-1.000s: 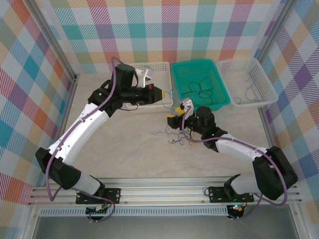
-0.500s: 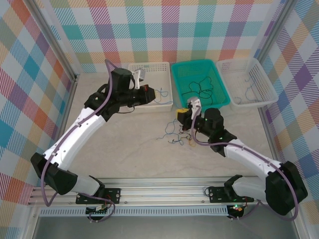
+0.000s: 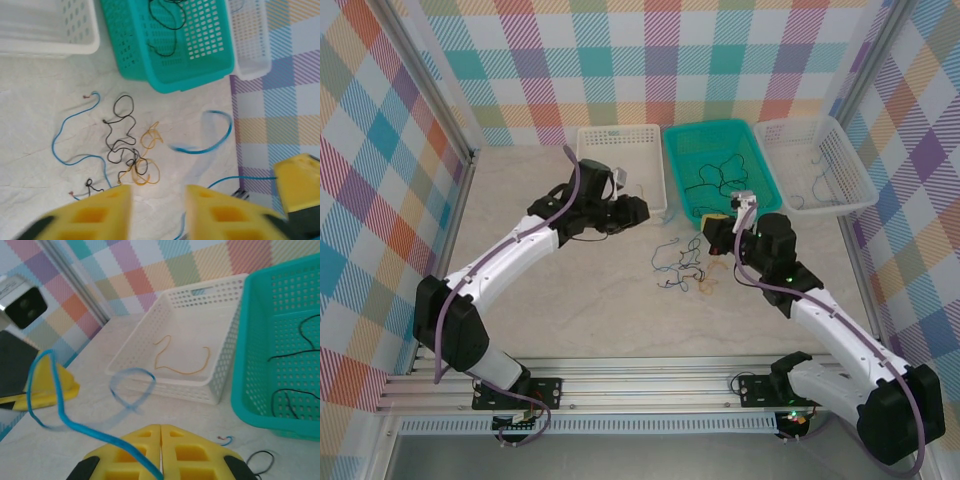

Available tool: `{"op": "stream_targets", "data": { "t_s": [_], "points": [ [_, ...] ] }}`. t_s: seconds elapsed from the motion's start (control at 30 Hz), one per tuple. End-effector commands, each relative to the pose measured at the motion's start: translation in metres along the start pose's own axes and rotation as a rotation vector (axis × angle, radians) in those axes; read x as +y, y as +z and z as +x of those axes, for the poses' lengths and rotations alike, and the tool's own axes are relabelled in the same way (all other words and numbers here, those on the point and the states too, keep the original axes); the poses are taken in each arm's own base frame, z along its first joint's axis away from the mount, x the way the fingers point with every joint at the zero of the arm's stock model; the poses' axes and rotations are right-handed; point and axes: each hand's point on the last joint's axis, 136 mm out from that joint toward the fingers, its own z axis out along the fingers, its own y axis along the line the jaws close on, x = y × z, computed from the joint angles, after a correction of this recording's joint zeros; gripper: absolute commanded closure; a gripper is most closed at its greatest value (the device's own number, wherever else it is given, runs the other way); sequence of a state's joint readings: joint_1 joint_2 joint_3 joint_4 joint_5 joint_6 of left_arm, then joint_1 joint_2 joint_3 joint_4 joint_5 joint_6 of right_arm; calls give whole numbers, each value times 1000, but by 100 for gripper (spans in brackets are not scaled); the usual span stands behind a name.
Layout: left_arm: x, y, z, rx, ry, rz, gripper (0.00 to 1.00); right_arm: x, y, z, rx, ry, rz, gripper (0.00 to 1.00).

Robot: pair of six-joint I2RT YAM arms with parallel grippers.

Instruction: Untangle the cables

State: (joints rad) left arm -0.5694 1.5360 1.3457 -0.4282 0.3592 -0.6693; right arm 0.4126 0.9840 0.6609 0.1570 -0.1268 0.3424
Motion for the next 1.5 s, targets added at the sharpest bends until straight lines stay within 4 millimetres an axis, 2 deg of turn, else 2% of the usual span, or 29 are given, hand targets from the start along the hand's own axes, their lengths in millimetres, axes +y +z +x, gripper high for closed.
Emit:
{"op": "stream_targets", "data": {
  "t_s": [0.0, 0.1, 0.13, 0.17, 0.3, 0.57, 0.77, 1.03, 1.27, 1.47],
  "points": [
    [-7, -7, -11, -70, -8, 1, 45, -17, -9, -22, -51, 48, 106, 100],
    [6, -12, -15, -111, -11, -67, 10, -34, -12, -27, -68, 82, 169, 100],
    [10, -14, -17, -125, -13, -90, 2, -41, -14, -29, -75, 97, 198, 100],
    [14, -15, -17, -134, -16, -110, 0, -48, -16, -31, -79, 112, 229, 100],
    [29, -22, -20, -185, -36, -175, 0, -78, -23, -40, -95, 188, 333, 100],
    [42, -35, -20, -237, -35, -216, 0, -136, -32, -64, -125, 269, 467, 100],
    [53, -44, -17, -243, -22, -277, 0, -178, -37, -100, -163, 290, 545, 100],
    [55, -44, -12, -228, -10, -277, 0, -228, -37, -150, -238, 260, 648, 100],
    [59, -42, -11, -217, -11, -294, 0, -280, -40, -168, -287, 326, 716, 100],
    [60, -38, -9, -198, -10, -301, 0, -324, -44, -170, -292, 389, 753, 100]
  ]
}}
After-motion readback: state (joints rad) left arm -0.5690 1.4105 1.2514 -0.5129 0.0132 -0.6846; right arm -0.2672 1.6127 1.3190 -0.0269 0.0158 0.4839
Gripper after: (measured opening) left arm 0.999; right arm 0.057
